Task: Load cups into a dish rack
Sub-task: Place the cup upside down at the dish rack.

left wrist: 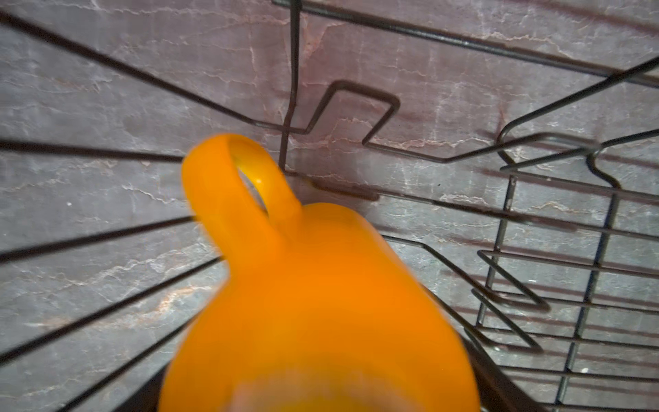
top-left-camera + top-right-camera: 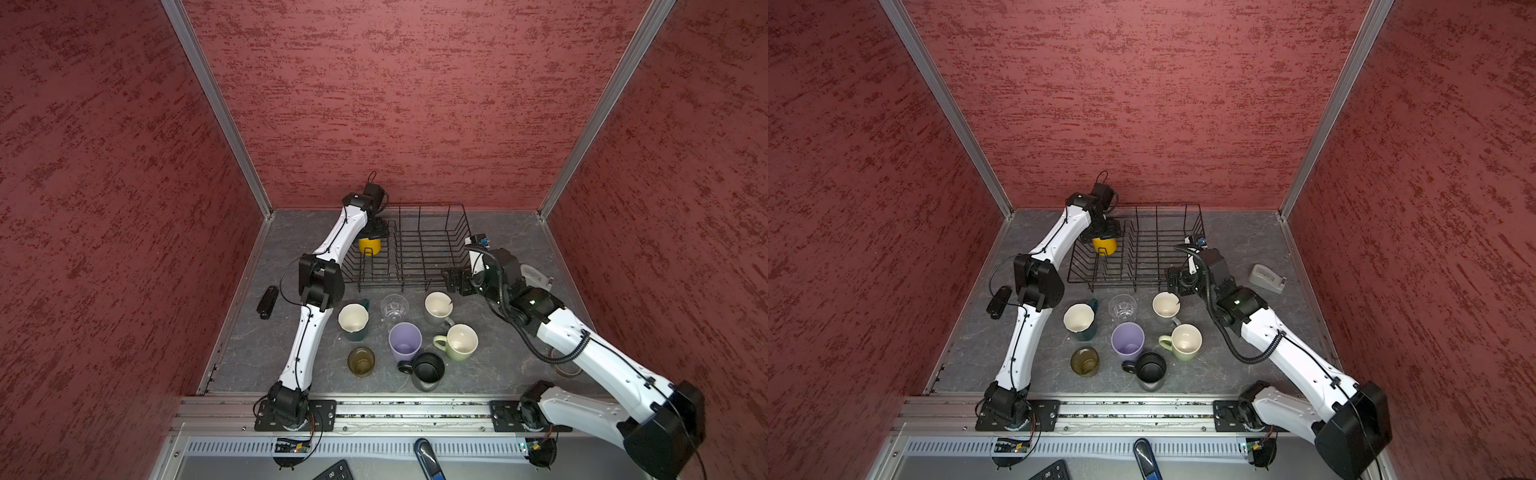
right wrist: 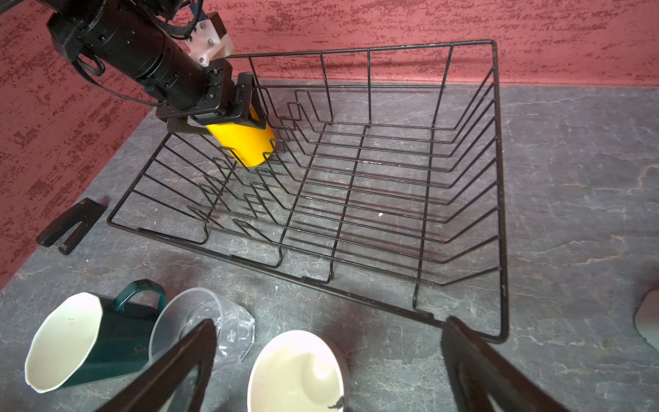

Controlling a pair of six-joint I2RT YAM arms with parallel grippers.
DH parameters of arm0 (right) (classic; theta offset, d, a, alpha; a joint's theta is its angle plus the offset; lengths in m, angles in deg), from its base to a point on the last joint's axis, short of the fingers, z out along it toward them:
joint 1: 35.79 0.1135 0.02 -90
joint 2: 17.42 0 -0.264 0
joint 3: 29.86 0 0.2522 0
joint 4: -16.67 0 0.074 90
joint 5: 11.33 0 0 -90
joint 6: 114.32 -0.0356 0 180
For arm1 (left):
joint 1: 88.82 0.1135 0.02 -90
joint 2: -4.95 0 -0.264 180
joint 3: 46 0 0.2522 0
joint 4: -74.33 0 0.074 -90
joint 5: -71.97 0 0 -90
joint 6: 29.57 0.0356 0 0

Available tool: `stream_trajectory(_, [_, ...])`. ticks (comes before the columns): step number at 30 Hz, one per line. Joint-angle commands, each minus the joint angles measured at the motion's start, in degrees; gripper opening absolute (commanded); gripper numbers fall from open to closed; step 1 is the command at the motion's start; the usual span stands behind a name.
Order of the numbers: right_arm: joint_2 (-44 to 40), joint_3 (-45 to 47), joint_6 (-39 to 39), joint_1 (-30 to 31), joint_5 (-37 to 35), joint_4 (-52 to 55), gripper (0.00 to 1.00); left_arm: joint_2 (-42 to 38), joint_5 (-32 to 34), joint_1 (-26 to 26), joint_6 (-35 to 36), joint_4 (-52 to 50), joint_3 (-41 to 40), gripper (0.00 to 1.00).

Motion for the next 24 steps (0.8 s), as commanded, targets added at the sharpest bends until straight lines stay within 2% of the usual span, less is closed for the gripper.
stream_trajectory(1, [0.13, 0.74, -0.49, -0.55, 0.97, -1.33, 0.99, -1.47, -0.21, 0.03, 1.08, 1.0, -1.22, 1.0])
stream_trajectory(9, [0.17, -0.09, -0.36, -0.52, 0.52, -0.3, 0.99, -4.82, -0.83, -0.61, 1.41, 2.15, -2.56, 1.0])
stream_trajectory(17, [-0.19, -1.74, -0.24, -0.57, -0.14, 3.92, 0.96, -14.89, -0.66, -2.24, 3.63, 5.51, -4.22, 1.0])
stream_trajectory(21, [-1.21, -1.84, -1.52, -0.53, 0.76, 6.71, 0.93, -23.77, -0.69, -2.4, 5.35, 10.17, -10.86, 1.0])
stream_trajectory(24, [-2.18, -1.96, -2.67, -0.6, 2.06, 9.39, 0.91, -33.61, 0.52, -2.59, 7.15, 17.38, -21.63, 1.0])
